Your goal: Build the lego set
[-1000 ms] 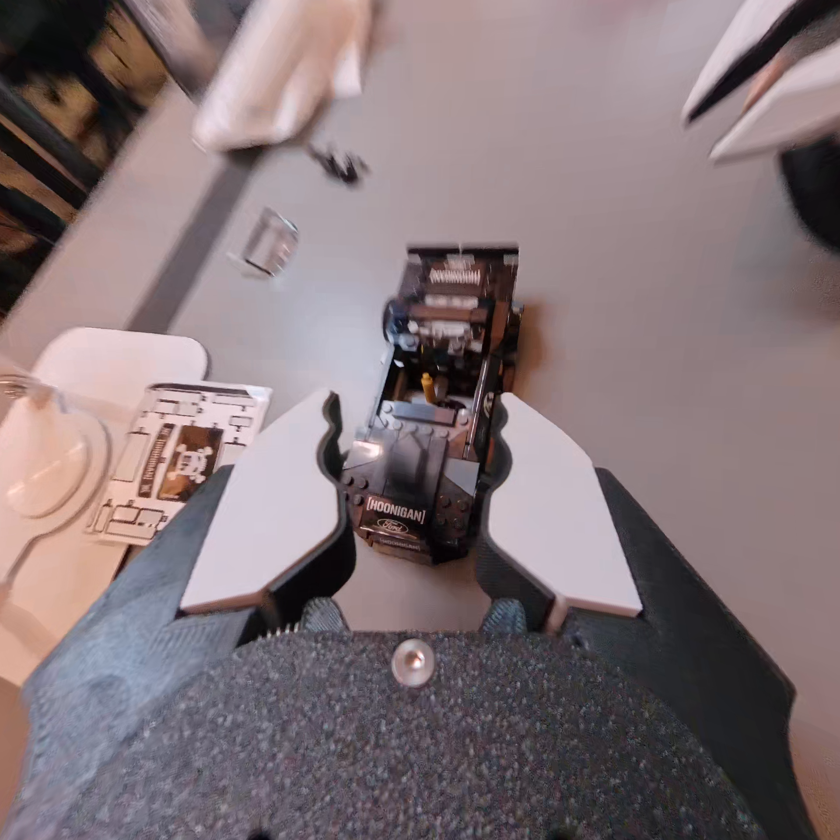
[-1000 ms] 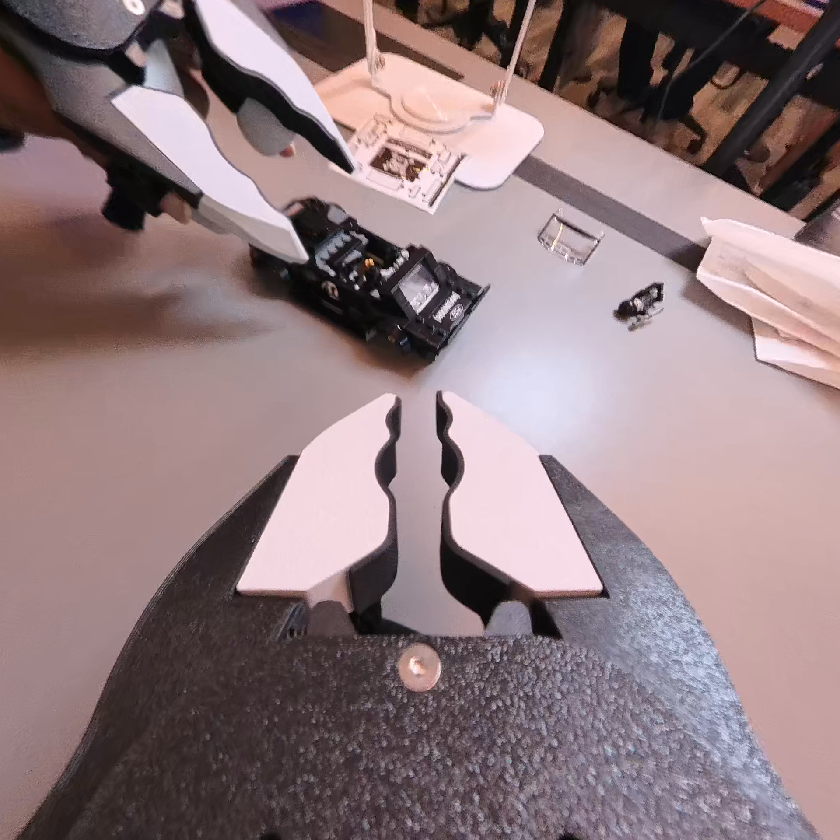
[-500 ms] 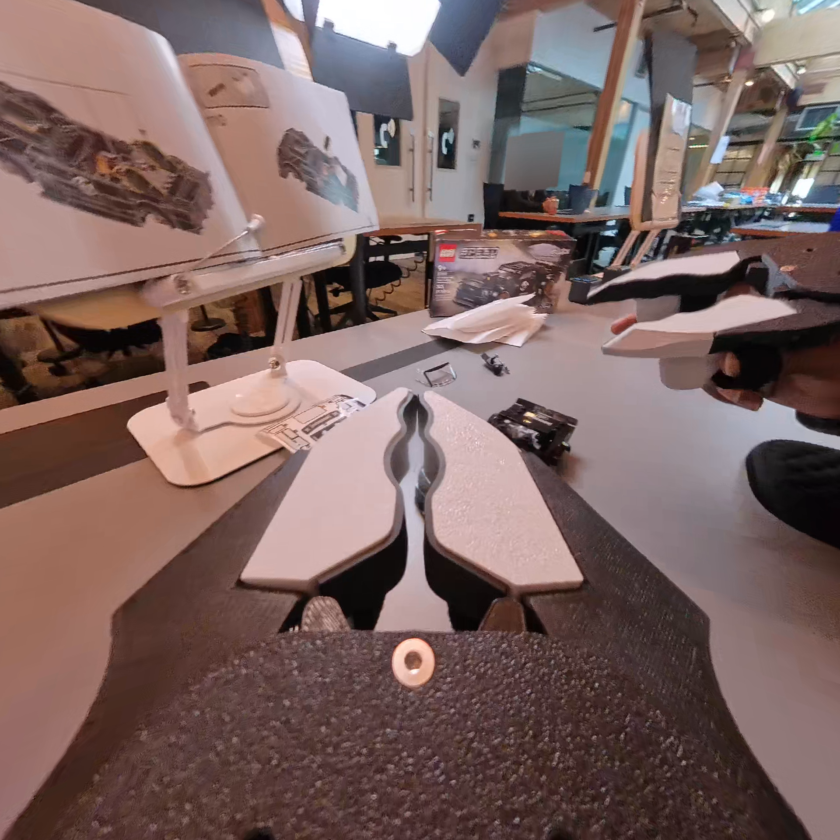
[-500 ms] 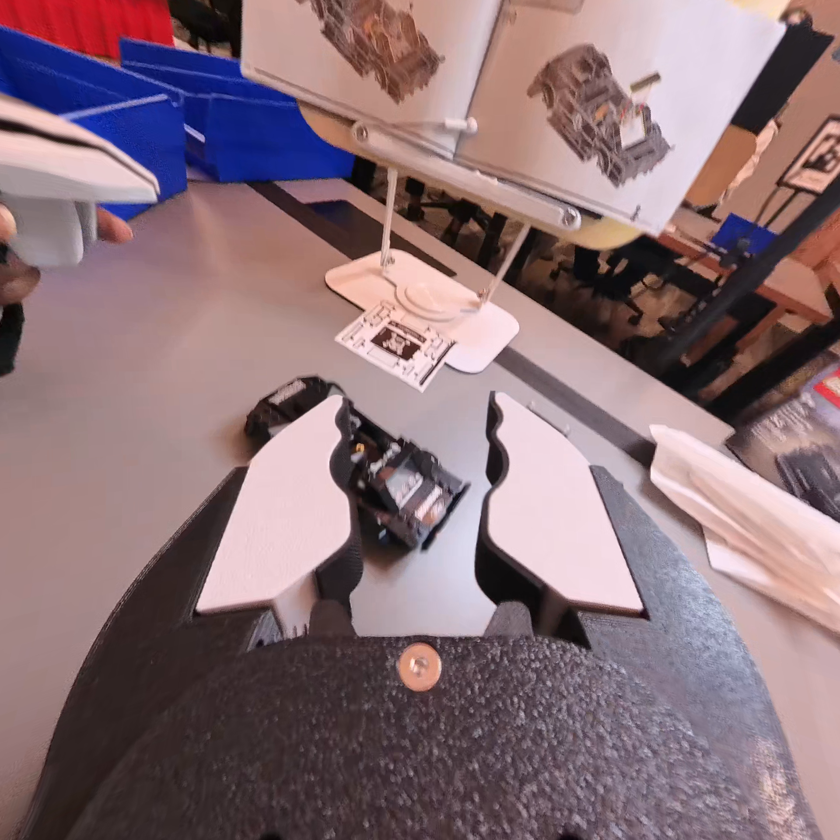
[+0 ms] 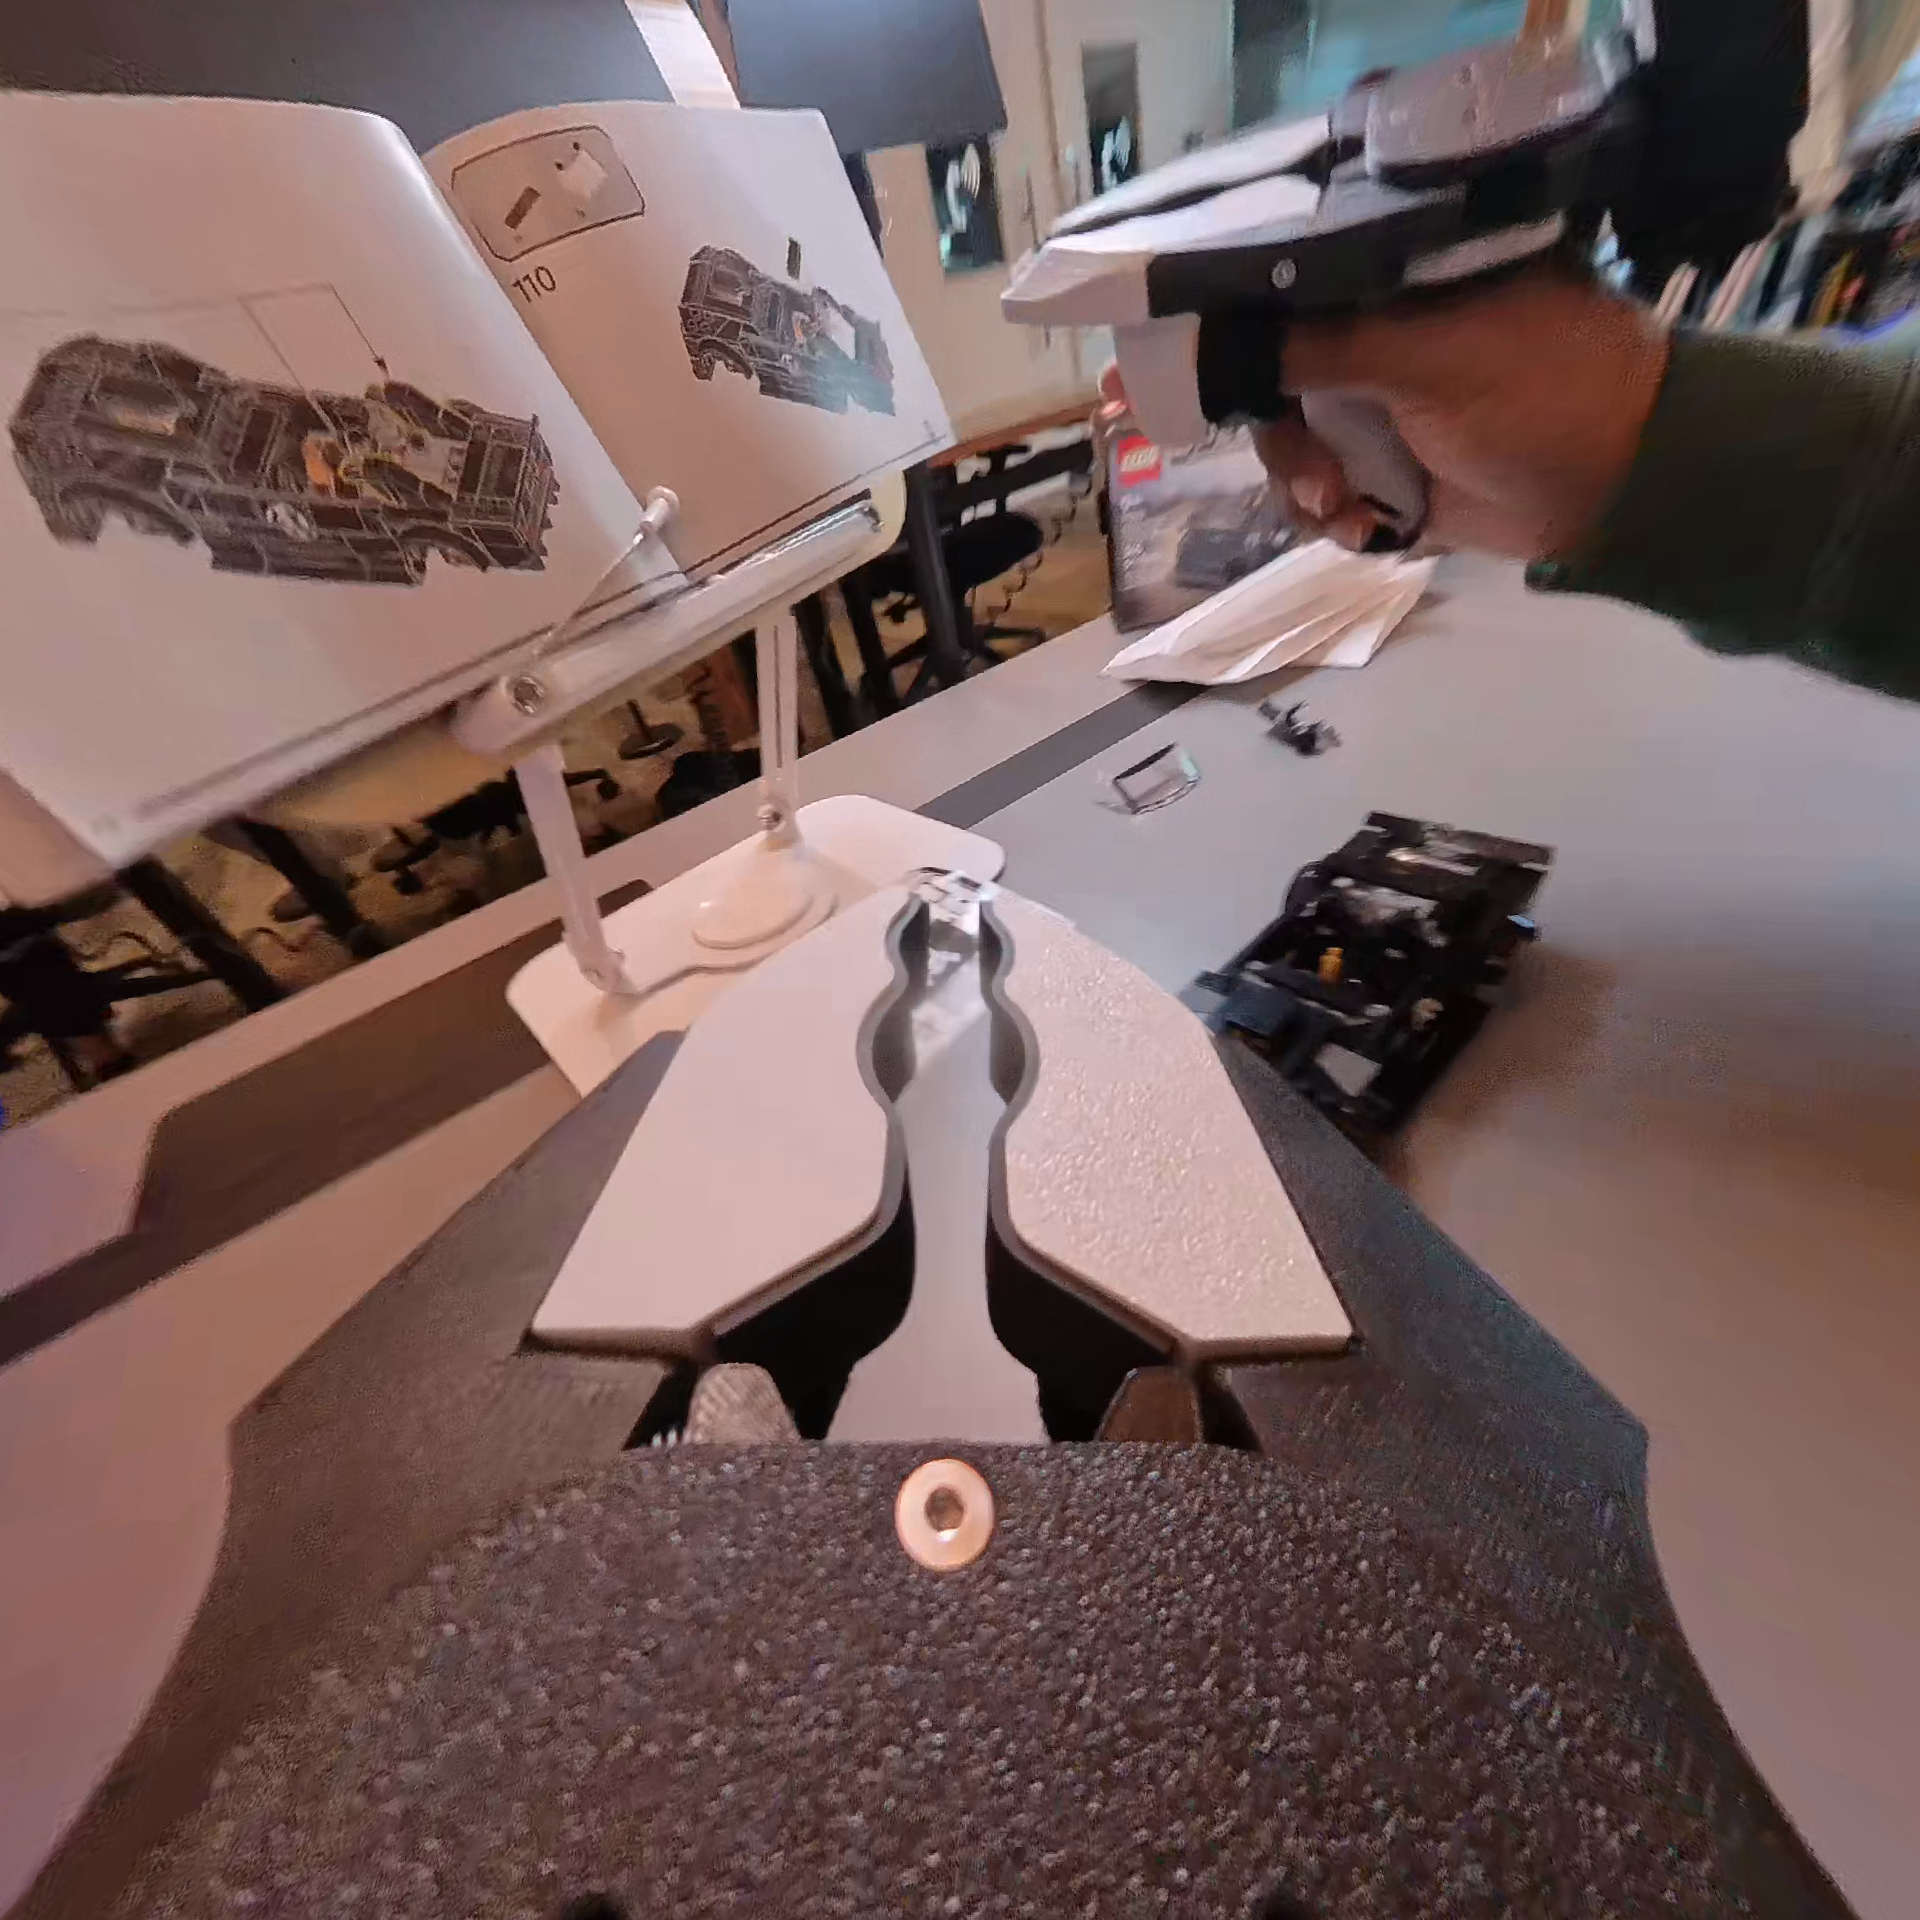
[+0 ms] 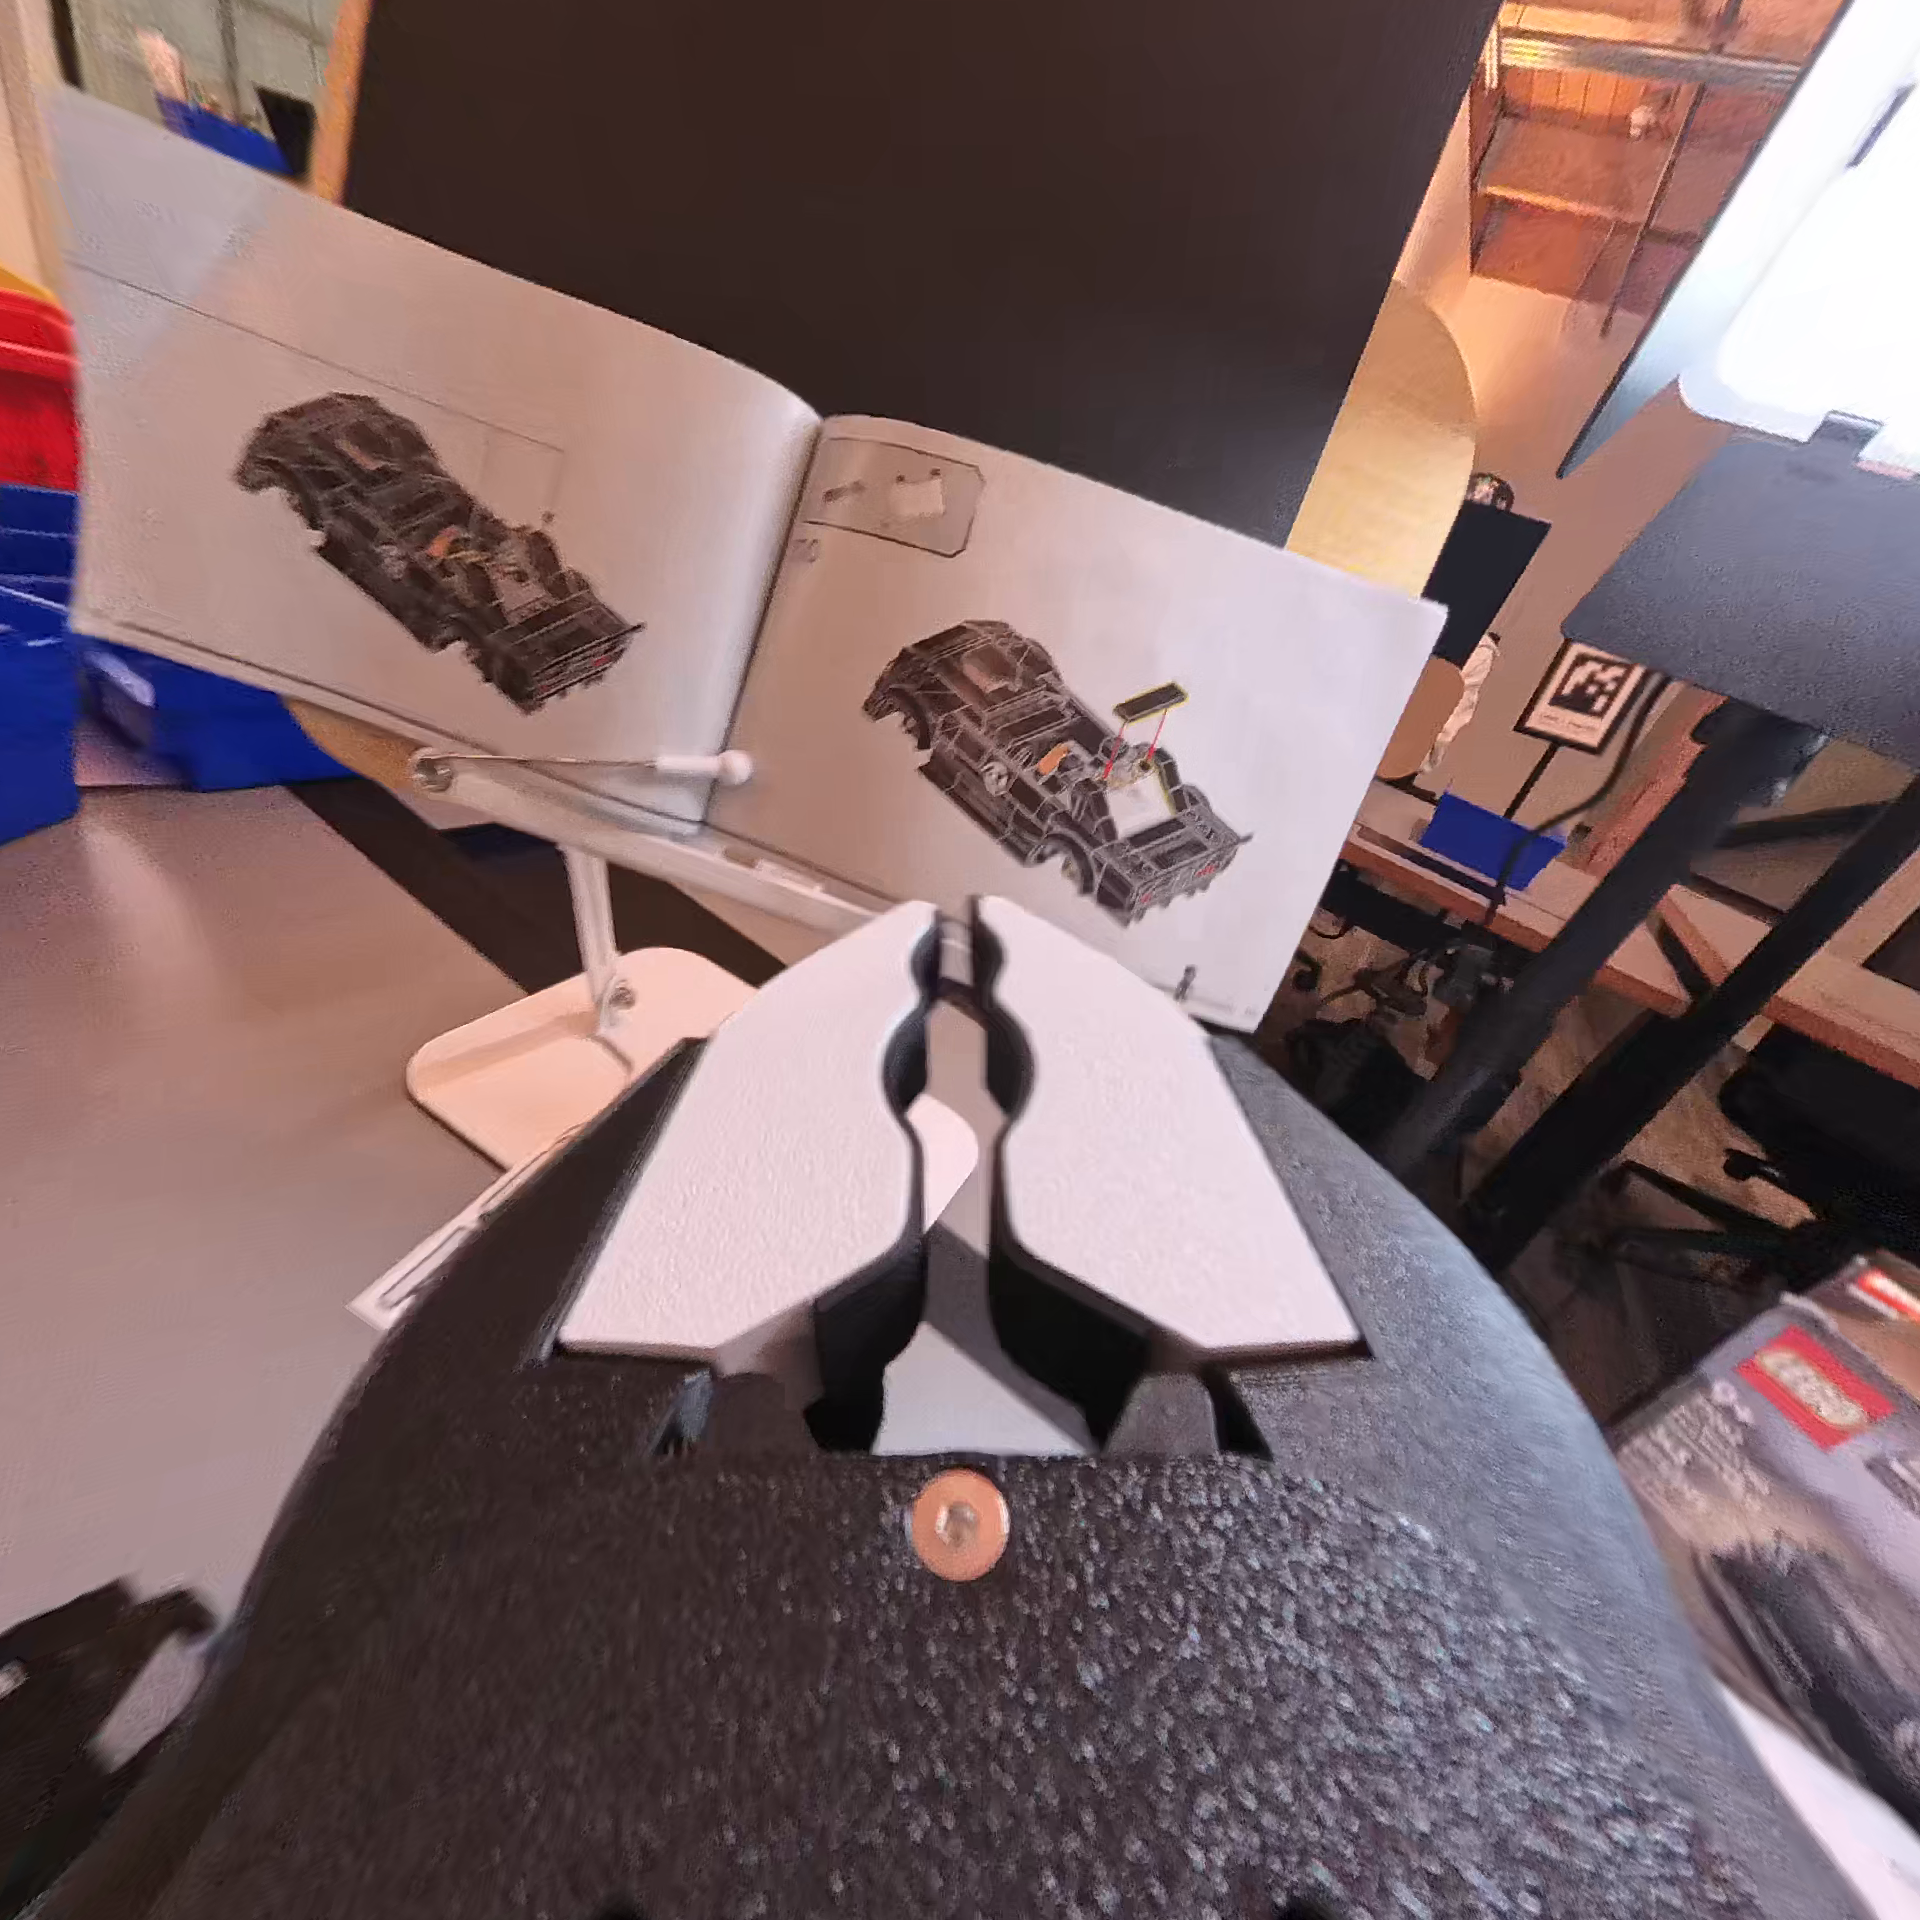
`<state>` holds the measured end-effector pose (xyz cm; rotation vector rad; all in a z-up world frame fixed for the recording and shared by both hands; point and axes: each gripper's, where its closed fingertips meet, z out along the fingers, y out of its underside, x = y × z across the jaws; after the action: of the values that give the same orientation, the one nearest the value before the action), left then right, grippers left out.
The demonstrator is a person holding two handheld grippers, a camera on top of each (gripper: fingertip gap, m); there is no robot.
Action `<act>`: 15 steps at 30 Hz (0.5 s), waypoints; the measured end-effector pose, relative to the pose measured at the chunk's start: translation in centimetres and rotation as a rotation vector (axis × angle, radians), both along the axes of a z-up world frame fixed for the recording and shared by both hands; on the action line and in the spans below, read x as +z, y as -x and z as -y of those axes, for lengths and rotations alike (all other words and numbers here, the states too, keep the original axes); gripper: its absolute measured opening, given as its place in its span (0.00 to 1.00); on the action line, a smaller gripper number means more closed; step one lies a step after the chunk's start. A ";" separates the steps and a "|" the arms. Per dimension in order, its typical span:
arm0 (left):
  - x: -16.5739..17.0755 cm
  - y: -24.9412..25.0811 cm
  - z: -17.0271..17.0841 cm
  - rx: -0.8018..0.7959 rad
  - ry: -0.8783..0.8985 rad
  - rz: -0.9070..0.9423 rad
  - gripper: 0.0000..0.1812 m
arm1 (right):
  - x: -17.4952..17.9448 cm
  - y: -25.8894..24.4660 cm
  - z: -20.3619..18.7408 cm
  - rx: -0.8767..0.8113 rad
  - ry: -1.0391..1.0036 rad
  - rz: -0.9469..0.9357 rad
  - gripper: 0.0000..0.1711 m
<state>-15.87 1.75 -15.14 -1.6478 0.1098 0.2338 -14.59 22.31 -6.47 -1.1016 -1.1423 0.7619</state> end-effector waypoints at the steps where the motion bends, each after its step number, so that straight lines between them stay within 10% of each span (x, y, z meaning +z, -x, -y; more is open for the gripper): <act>1: 0.5 0.4 -0.9 0.001 0.029 -0.027 0.08 | 0.2 0.9 -0.8 -0.004 0.003 0.017 0.13; 10: 5.2 8.3 -12.2 0.178 0.326 -0.267 0.26 | 1.6 6.3 -6.8 -0.054 0.027 0.075 0.48; 15: 4.5 11.5 -13.7 0.297 0.420 -0.382 0.16 | -0.1 8.8 -8.7 -0.069 0.025 0.157 0.57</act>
<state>-27.39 15.48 -10.62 -2.0184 0.2138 0.7967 -23.36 31.01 -6.61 -1.2323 -1.2219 0.6461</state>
